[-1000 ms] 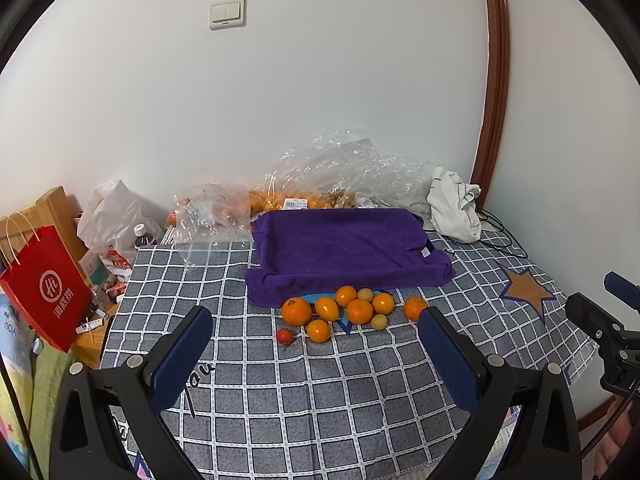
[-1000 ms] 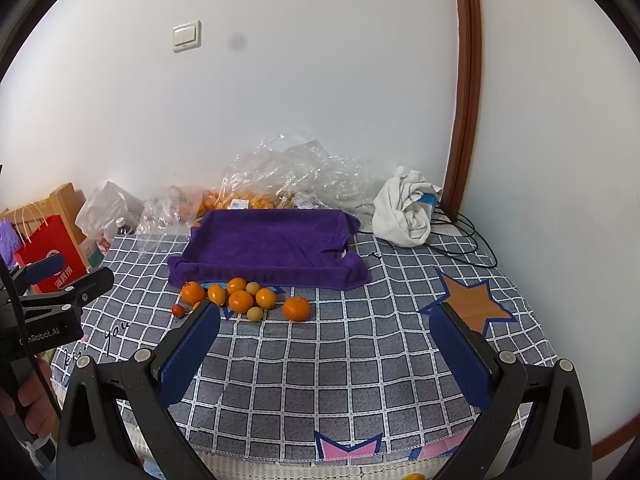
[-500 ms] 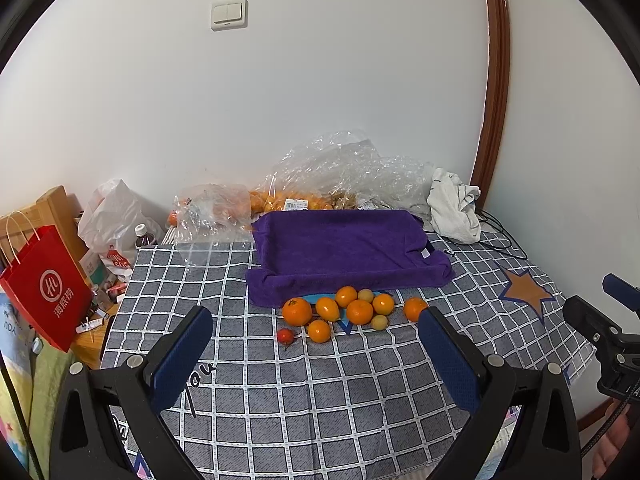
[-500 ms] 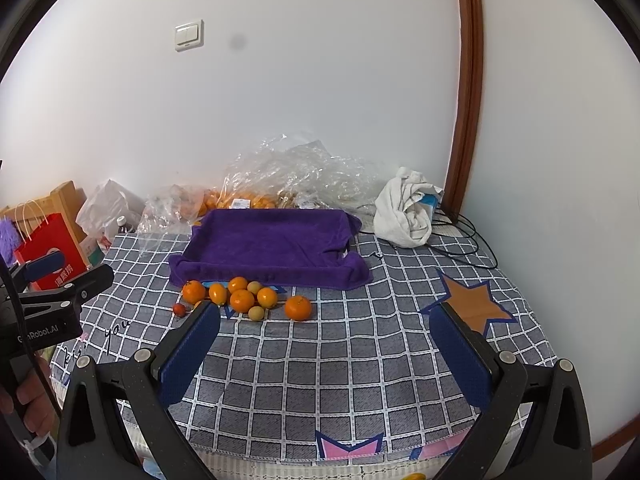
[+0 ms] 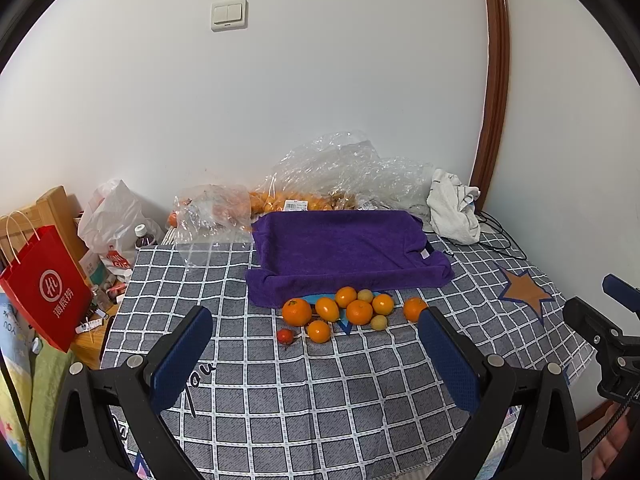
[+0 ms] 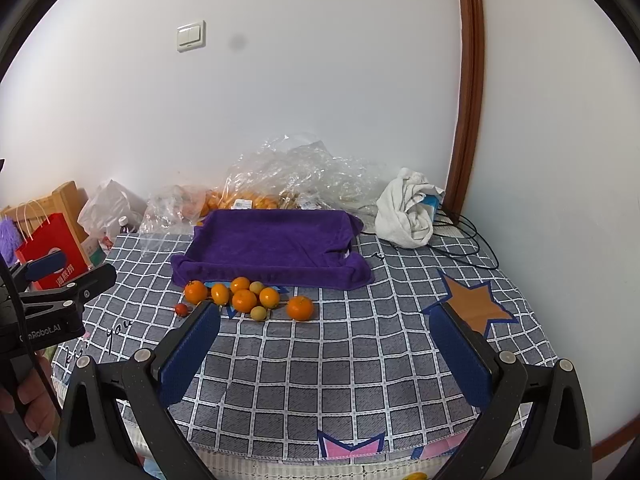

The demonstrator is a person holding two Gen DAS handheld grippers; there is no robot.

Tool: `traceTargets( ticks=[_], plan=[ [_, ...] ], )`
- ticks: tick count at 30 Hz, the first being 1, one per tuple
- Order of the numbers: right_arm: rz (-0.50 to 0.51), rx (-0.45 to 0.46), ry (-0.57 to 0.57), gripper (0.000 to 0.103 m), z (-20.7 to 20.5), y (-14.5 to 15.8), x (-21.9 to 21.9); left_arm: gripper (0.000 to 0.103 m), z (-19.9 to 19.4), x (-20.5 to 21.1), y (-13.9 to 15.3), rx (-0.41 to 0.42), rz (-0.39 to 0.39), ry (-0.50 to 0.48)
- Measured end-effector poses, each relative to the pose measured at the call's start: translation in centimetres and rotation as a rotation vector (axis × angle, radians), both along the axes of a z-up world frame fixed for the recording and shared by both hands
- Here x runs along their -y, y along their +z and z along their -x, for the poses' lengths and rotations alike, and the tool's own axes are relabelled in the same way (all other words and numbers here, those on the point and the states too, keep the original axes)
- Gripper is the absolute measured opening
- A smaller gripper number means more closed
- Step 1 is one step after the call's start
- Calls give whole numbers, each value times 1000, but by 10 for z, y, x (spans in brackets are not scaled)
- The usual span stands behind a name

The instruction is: Organize fruits

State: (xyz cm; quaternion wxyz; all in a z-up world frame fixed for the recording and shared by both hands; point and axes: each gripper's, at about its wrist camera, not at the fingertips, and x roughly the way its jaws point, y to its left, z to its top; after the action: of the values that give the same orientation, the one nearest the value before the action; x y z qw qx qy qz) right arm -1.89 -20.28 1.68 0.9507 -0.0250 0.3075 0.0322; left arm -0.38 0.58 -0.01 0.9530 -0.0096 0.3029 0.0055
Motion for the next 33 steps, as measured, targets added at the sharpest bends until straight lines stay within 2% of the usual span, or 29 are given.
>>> traceTargets(
  ticks=[7,13,23,26,33],
  plan=[
    [-1,3,7,103,2,-1,-3,103,0,2,1,7,-11,0],
    [-12,-31,4,103,-7,-19,1,103,-9,0,-8,10,-25,6],
    [-7,-80,13,103,-38,-72,1,103,-41,-25,-69,-77,-15,48],
    [-7,-131,9,102,-53,-97,1,102,-52,-33,-93,-110,-13,57],
    [-36,-232,4,88,-85,-147,6,78,-77,-49,-149,-220,-11,55]
  ],
)
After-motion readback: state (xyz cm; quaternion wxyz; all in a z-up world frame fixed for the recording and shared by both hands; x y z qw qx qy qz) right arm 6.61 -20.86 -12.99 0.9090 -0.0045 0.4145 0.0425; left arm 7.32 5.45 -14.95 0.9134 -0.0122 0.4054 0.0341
